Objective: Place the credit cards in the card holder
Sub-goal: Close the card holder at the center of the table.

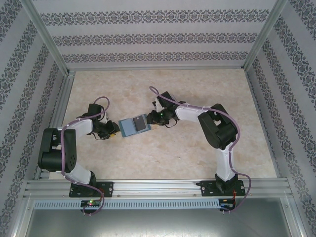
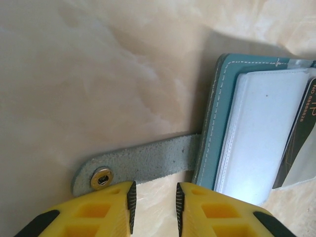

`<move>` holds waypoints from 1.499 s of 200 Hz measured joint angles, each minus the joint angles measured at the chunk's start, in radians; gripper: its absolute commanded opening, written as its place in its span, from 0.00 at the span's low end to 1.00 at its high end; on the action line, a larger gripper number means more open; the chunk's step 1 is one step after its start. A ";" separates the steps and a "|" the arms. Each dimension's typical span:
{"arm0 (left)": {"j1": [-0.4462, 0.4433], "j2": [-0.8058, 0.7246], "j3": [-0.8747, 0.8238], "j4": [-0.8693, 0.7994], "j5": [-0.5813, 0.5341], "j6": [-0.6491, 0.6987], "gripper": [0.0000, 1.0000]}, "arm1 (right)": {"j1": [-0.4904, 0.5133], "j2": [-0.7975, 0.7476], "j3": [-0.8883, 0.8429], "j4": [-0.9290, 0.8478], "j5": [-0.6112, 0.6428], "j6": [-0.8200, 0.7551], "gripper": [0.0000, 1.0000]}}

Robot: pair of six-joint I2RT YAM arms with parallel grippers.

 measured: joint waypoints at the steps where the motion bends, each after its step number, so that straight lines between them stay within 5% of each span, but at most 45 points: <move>1: 0.000 0.000 0.000 0.000 0.000 0.000 0.30 | 0.000 0.000 0.000 0.000 0.001 0.000 0.38; 212: 0.001 0.017 -0.016 0.059 0.049 -0.024 0.24 | 0.019 0.018 0.040 0.108 -0.206 0.089 0.38; 300: 0.001 0.038 -0.019 0.101 0.082 -0.031 0.24 | 0.102 0.075 0.190 0.142 -0.286 0.136 0.38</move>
